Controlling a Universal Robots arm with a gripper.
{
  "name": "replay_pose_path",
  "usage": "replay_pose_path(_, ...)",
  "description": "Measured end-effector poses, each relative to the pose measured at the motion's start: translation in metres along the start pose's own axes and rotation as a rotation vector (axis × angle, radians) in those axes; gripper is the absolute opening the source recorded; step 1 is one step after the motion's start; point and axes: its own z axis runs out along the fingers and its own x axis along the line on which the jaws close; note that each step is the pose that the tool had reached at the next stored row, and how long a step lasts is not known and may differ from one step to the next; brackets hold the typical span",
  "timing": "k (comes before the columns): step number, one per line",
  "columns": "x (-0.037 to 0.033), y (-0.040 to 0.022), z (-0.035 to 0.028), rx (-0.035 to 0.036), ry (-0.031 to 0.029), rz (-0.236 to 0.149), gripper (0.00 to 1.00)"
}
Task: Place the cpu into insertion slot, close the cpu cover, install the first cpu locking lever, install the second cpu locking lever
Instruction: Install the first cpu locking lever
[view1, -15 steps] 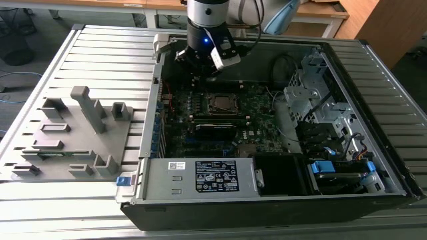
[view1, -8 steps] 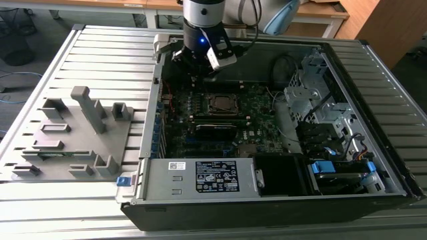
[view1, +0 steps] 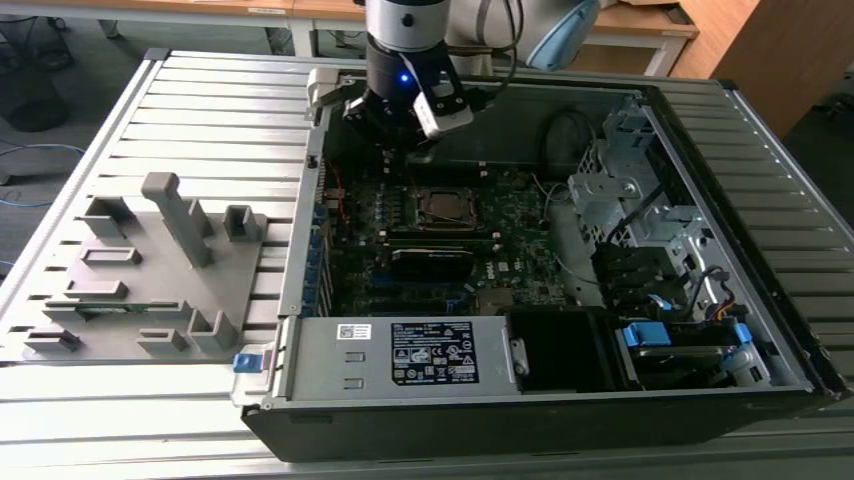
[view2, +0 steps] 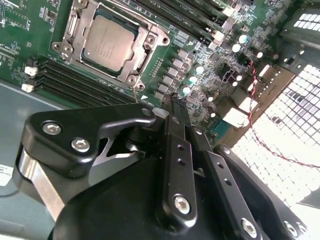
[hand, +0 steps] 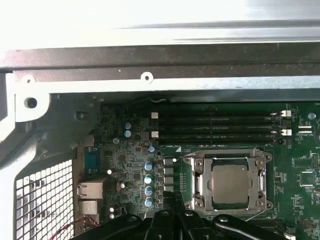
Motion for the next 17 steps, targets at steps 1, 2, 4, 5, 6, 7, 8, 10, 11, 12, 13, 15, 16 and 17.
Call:
replay_pose_path(1, 0.001, 0.0, 0.0, -0.0017, -0.0002, 0.0, 0.1)
replay_pose_path(2, 0.0018, -0.0001, 0.0001, -0.008, -0.0001, 0.0, 0.1)
replay_pose_path(4, 0.0035, -0.0001, 0.0002, -0.018, 0.0002, 0.0, 0.1)
replay_pose_path(5, 0.0044, -0.0002, 0.0003, -0.0241, 0.0004, 0.0, 0.1)
replay_pose_path(6, 0.0052, -0.0002, 0.0003, -0.0325, 0.0007, -0.001, 0.1)
replay_pose_path(7, 0.006, -0.0002, 0.0004, -0.0385, 0.0009, -0.001, 0.1)
replay_pose_path(8, 0.0067, -0.0002, 0.0007, -0.0422, 0.001, 0.0, 0.1)
replay_pose_path(10, 0.0076, -0.0003, 0.0018, -0.0526, 0.001, -0.001, 0.1)
replay_pose_path(11, 0.0081, -0.0003, 0.0022, -0.0624, 0.0013, -0.001, 0.1)
replay_pose_path(12, 0.0084, -0.0003, 0.0024, -0.0754, 0.0017, -0.001, 0.1)
replay_pose_path(13, 0.0085, -0.0003, 0.0024, -0.084, 0.002, -0.001, 0.1)
replay_pose_path(15, 0.0085, -0.0003, 0.0024, -0.09, 0.0023, -0.001, 0.1)
replay_pose_path(16, 0.0085, -0.0003, 0.0024, -0.0905, 0.0023, -0.001, 0.1)
replay_pose_path(17, 0.0085, -0.0003, 0.0024, -0.0909, 0.0023, -0.001, 0.1)
